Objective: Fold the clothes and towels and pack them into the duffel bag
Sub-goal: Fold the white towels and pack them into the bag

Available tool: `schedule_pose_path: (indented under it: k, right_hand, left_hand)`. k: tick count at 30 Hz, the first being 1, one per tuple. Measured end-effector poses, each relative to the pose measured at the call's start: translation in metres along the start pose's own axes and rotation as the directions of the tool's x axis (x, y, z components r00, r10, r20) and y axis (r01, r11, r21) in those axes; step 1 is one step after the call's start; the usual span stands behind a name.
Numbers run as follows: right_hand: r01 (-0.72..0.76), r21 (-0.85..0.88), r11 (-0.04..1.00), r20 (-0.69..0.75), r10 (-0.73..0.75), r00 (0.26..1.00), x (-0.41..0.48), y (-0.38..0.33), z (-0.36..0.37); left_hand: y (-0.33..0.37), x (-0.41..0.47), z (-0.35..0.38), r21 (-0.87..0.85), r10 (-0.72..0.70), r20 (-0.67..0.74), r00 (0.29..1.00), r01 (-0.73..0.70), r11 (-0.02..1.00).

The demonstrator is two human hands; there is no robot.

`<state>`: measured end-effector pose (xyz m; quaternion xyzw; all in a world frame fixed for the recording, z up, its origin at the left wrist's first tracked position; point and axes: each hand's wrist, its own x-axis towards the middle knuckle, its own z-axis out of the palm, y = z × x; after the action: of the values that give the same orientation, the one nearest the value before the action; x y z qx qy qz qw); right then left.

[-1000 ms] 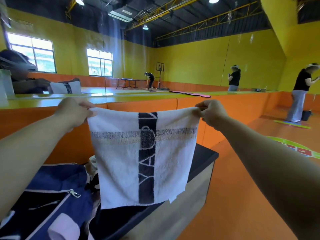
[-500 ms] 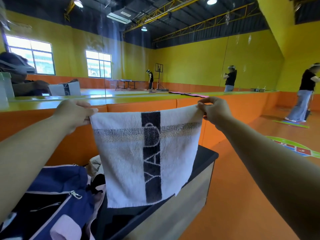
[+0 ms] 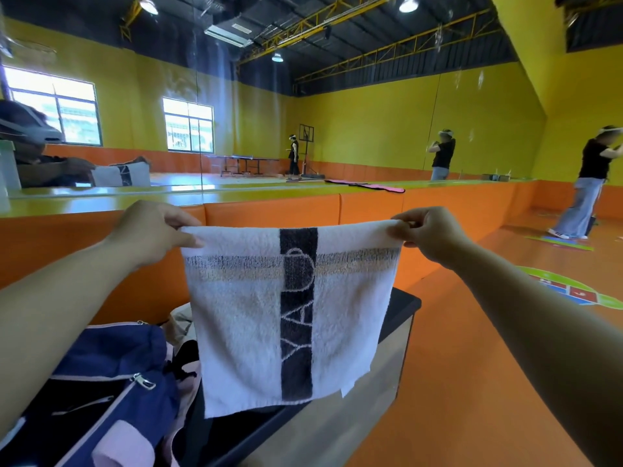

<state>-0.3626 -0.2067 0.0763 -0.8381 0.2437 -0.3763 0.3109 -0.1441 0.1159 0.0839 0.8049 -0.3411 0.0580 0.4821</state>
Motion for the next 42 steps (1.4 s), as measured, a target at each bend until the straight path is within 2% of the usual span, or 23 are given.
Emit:
schedule_pose_path:
  k: [4, 10, 13, 15, 18, 23, 25, 27, 29, 31, 34, 38, 42]
  right_hand:
    - [0.078, 0.085, 0.993, -0.067, -0.072, 0.995, -0.006, -0.005, -0.005]
    - [0.200, 0.191, 0.961, -0.174, -0.167, 0.970, -0.017, -0.014, -0.026]
    - [0.213, 0.248, 0.945, -0.162, -0.176, 0.971, -0.016, -0.018, -0.029]
    - [0.172, 0.282, 0.944, -0.131, -0.140, 0.981, -0.008, -0.015, -0.025]
    - [0.048, 0.244, 0.968, -0.069, -0.032, 0.997, 0.008, -0.003, -0.011]
    - [-0.167, 0.306, 0.937, 0.045, 0.161, 0.986, 0.034, 0.025, 0.033]
    - [-0.179, 0.355, 0.918, 0.021, 0.183, 0.983, 0.044, 0.032, 0.046]
    - [-0.116, 0.408, 0.906, -0.059, 0.153, 0.986, 0.053, 0.034, 0.053]
    - [-0.026, 0.476, 0.879, -0.142, 0.105, 0.984, 0.058, 0.032, 0.053]
    - [0.050, 0.518, 0.854, -0.192, 0.059, 0.980, 0.056, 0.031, 0.051]
    - [0.055, 0.493, 0.868, -0.159, 0.028, 0.987, 0.041, 0.043, 0.050]
    - [-0.093, 0.377, 0.922, -0.002, 0.101, 0.995, 0.006, 0.083, 0.062]
    - [-0.225, 0.283, 0.932, 0.162, 0.184, 0.969, -0.037, 0.115, 0.079]
  left_hand:
    - [-0.006, 0.000, -0.004, 0.056, 0.067, -0.031, 0.997, -0.065, 0.996]
    - [-0.008, -0.004, -0.014, -0.008, 0.117, -0.102, 0.988, -0.119, 0.993]
    - [-0.005, 0.004, -0.013, -0.026, 0.115, -0.112, 0.987, -0.119, 0.993]
    - [-0.005, 0.011, -0.011, -0.015, 0.082, -0.088, 0.993, -0.083, 0.996]
    - [-0.009, 0.027, 0.000, -0.018, 0.004, -0.047, 0.999, -0.005, 1.000]
    - [-0.030, 0.053, 0.036, -0.236, -0.154, -0.005, 0.988, 0.148, 0.960]
    - [-0.035, 0.063, 0.046, -0.267, -0.150, -0.062, 0.987, 0.129, 0.955]
    - [-0.032, 0.071, 0.052, -0.268, -0.100, -0.176, 0.979, 0.050, 0.962]
    - [-0.022, 0.070, 0.053, -0.149, 0.011, -0.299, 0.954, -0.058, 0.987]
    - [-0.018, 0.063, 0.051, -0.066, 0.115, -0.355, 0.928, -0.147, 0.987]
    - [-0.038, 0.049, 0.048, -0.144, 0.121, -0.269, 0.955, -0.164, 0.976]
    - [-0.079, 0.011, 0.056, -0.064, 0.064, -0.069, 0.996, -0.069, 0.996]
    - [-0.102, -0.029, 0.075, -0.037, -0.072, 0.143, 0.987, 0.078, 0.996]
